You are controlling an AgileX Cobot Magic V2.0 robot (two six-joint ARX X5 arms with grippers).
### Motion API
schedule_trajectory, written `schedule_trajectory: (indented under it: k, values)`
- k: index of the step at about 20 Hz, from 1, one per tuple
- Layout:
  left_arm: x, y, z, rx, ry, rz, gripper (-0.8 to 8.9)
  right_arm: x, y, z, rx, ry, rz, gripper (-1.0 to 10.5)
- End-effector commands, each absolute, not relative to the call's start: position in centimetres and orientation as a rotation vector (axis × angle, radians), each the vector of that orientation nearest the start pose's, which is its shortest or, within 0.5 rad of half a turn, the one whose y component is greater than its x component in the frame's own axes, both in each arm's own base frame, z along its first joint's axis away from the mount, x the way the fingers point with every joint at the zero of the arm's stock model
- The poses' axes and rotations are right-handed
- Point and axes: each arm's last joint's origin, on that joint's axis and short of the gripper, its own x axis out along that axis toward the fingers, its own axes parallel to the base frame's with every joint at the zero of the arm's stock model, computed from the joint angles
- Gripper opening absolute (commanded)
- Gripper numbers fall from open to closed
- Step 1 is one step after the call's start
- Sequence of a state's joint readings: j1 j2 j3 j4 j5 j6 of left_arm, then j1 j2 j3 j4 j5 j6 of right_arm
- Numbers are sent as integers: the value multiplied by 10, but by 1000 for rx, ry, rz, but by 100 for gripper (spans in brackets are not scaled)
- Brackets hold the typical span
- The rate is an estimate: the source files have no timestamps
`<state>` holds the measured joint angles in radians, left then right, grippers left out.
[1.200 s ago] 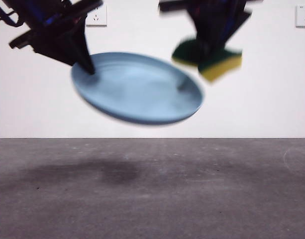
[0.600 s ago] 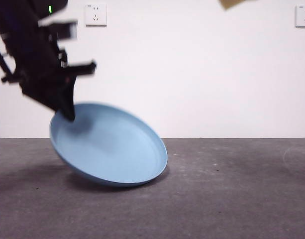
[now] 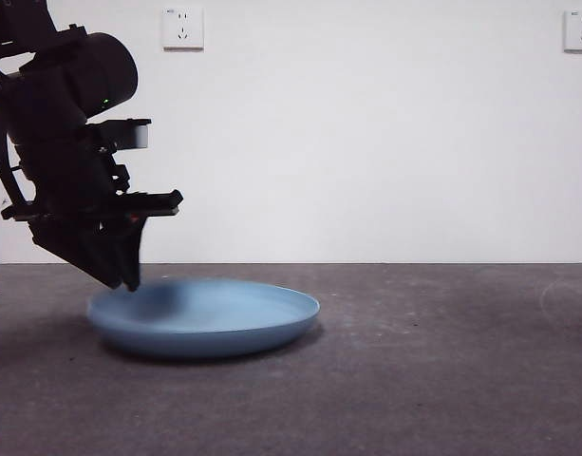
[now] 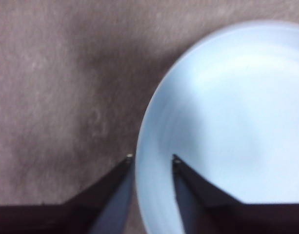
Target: Pick up the plate,pick up the cloth,clean the plate with the cloth
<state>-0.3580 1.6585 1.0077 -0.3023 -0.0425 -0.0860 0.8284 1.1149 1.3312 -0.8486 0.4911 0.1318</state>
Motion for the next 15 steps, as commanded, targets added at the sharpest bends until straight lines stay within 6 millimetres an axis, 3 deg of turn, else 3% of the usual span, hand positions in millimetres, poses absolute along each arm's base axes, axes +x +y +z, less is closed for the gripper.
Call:
schedule_trajectory:
  k: [1, 5, 9, 15]
  values:
    - [310, -115, 189, 113, 927, -257, 377, 159, 150, 386, -250, 585, 348, -16]
    - [302, -117, 207, 65, 891, -331, 377, 180, 158, 370, -243, 685, 399, -16]
    - [287, -118, 238, -14, 814, -406, 377, 210, 172, 341, -278, 800, 366, -16]
    - [233, -114, 300, -51, 679, -508, 377, 282, 190, 254, -304, 1048, 322, -16]
